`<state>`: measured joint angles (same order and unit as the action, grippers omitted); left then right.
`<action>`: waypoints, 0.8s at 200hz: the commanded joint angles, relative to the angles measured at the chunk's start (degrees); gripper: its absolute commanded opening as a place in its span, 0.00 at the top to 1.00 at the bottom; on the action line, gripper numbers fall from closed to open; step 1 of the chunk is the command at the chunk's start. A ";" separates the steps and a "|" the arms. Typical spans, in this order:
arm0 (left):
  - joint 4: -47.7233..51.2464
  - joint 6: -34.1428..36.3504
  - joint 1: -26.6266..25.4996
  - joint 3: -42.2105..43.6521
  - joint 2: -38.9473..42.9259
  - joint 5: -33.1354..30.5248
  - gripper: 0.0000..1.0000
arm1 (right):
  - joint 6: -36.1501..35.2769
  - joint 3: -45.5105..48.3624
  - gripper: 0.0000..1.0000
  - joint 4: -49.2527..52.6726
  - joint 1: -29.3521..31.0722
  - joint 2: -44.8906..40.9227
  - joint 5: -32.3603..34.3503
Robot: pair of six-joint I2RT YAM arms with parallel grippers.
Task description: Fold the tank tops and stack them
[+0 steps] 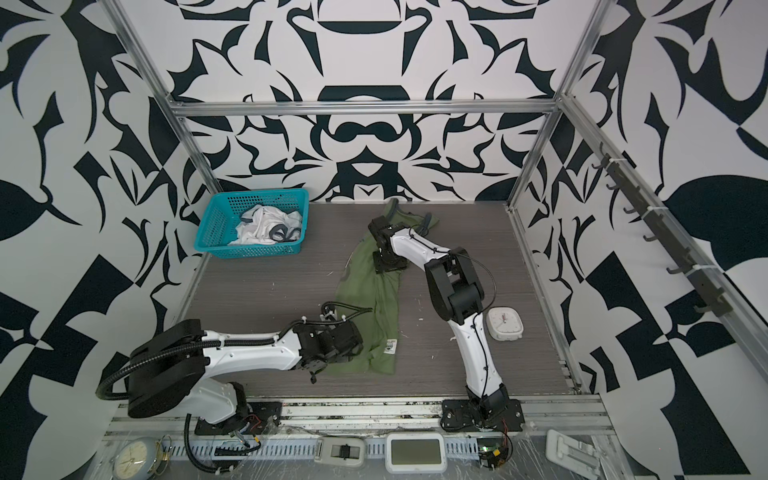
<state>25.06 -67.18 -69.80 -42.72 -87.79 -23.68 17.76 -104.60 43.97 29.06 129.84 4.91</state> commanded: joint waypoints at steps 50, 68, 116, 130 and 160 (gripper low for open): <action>14.20 -0.79 -2.17 -13.76 -0.54 3.47 0.27 | 3.61 17.58 0.37 0.02 -0.93 -26.32 2.39; 12.65 1.13 -2.86 -16.68 -2.95 6.27 0.28 | 5.92 27.08 0.37 -2.57 -1.70 -35.10 1.63; 12.30 3.95 -5.05 -23.97 -10.20 11.48 0.31 | 10.92 46.27 0.38 -4.84 -1.83 -51.97 -0.32; 12.25 4.07 -5.52 -25.48 -12.01 12.28 0.34 | 12.45 51.10 0.38 -5.07 -1.87 -55.76 -0.76; 12.41 2.79 -5.92 -26.12 -14.42 12.74 0.51 | 15.31 58.89 0.38 -6.74 -1.77 -61.53 -3.91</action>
<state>35.46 -63.42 -75.35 -67.92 -100.77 -12.10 29.15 -49.10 39.29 27.20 72.71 3.36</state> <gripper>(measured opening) 0.556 0.619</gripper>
